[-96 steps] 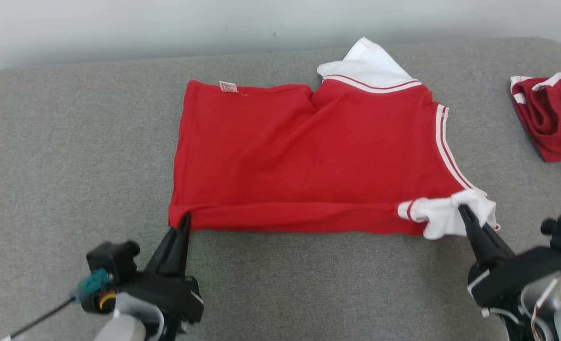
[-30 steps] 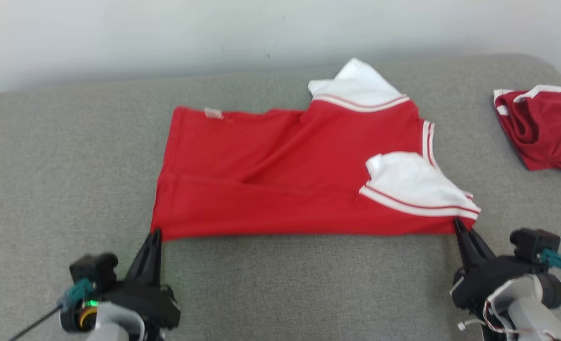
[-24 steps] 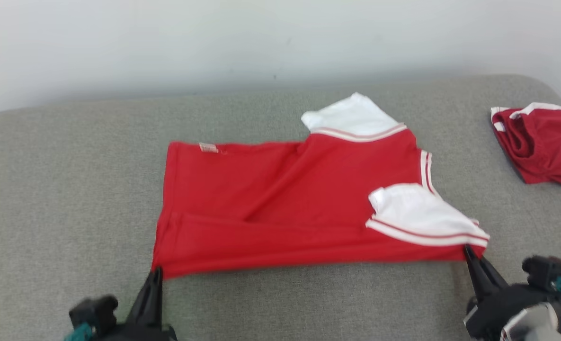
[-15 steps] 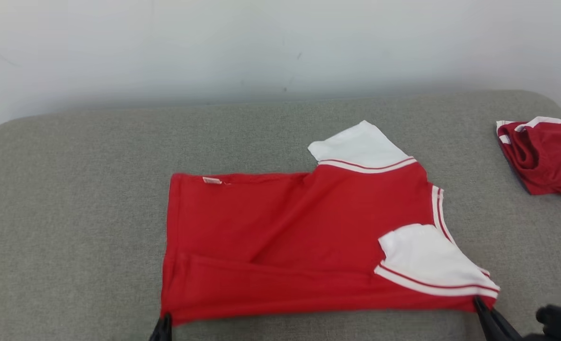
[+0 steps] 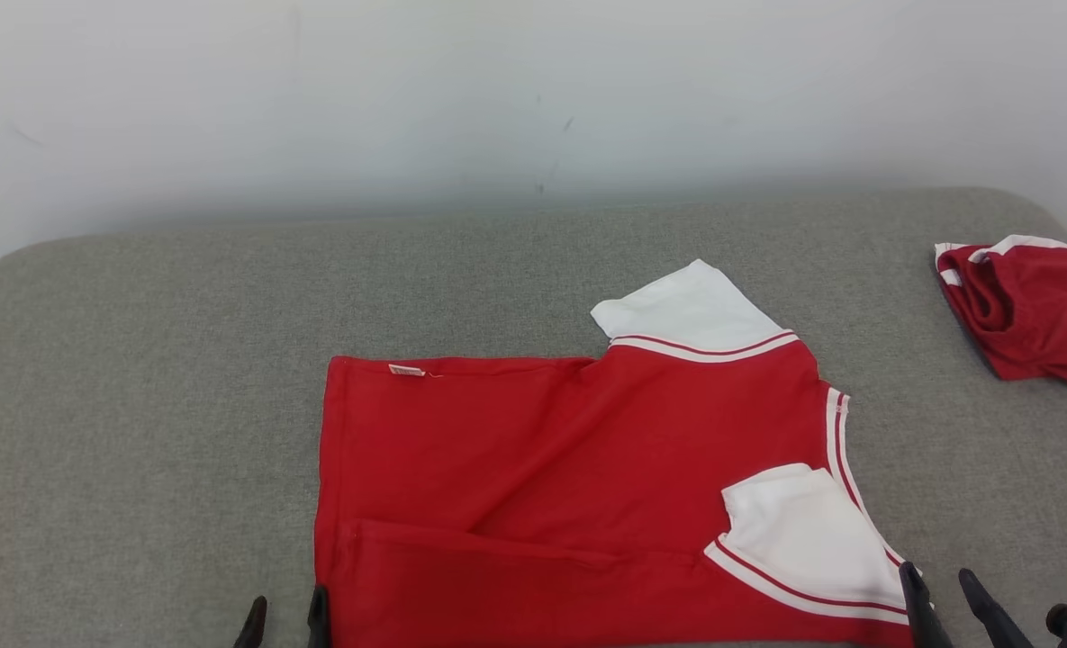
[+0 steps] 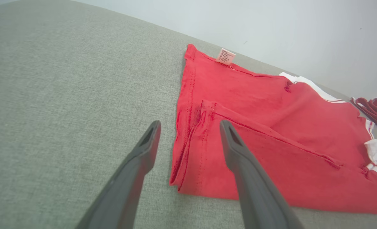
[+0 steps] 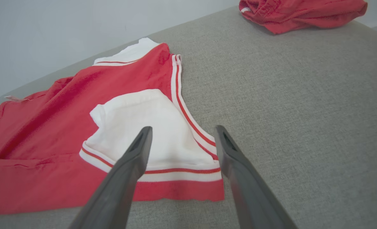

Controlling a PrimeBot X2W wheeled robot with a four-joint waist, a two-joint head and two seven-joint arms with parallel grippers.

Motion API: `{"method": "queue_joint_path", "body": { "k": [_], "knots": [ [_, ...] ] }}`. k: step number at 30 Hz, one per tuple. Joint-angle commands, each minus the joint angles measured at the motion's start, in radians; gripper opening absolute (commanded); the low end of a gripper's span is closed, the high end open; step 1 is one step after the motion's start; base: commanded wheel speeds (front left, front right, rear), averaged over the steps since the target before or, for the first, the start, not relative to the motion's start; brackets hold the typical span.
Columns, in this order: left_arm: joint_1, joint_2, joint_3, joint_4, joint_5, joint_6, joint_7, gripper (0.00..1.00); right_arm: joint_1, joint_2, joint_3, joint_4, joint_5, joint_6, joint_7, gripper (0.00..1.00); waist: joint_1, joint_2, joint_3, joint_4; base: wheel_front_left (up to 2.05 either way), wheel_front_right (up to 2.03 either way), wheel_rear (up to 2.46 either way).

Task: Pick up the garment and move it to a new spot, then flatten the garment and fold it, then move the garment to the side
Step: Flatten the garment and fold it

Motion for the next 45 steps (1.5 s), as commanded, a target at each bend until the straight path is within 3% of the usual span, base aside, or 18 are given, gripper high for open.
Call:
{"method": "queue_joint_path", "body": {
  "k": [1, 8, 20, 28, 45],
  "knots": [
    [-0.001, -0.002, 0.006, -0.006, 0.006, 0.000, -0.003, 1.00, -0.003, 0.004, -0.005, -0.006, -0.008, -0.003, -0.005, 1.00, 0.0001, 0.0001, -0.004, -0.002, 0.00, 0.00, 0.00],
    [-0.031, 0.000, 0.082, -0.096, 0.107, -0.006, -0.003, 1.00, -0.044, 0.046, -0.034, -0.106, -0.097, -0.003, -0.082, 1.00, 0.0001, 0.0001, -0.029, -0.005, 0.00, 0.00, 0.00],
    [-0.070, 0.004, 0.113, -0.198, 0.266, -0.002, -0.003, 1.00, -0.115, 0.072, 0.025, -0.140, -0.198, -0.003, -0.219, 1.00, 0.0001, 0.0001, -0.037, 0.001, 0.00, 0.00, 0.00],
    [-0.069, -0.016, 0.144, -0.197, 0.293, -0.005, -0.003, 1.00, -0.127, 0.100, 0.061, -0.112, -0.262, -0.003, -0.258, 1.00, 0.0001, 0.0001, -0.024, 0.008, 0.00, 0.00, 0.00],
    [-0.033, -0.045, 0.182, -0.178, 0.316, -0.032, -0.003, 1.00, -0.107, 0.117, 0.050, -0.070, -0.280, -0.003, -0.267, 1.00, 0.0001, 0.0001, -0.011, 0.023, 0.00, 0.00, 0.00]
  ]
}}
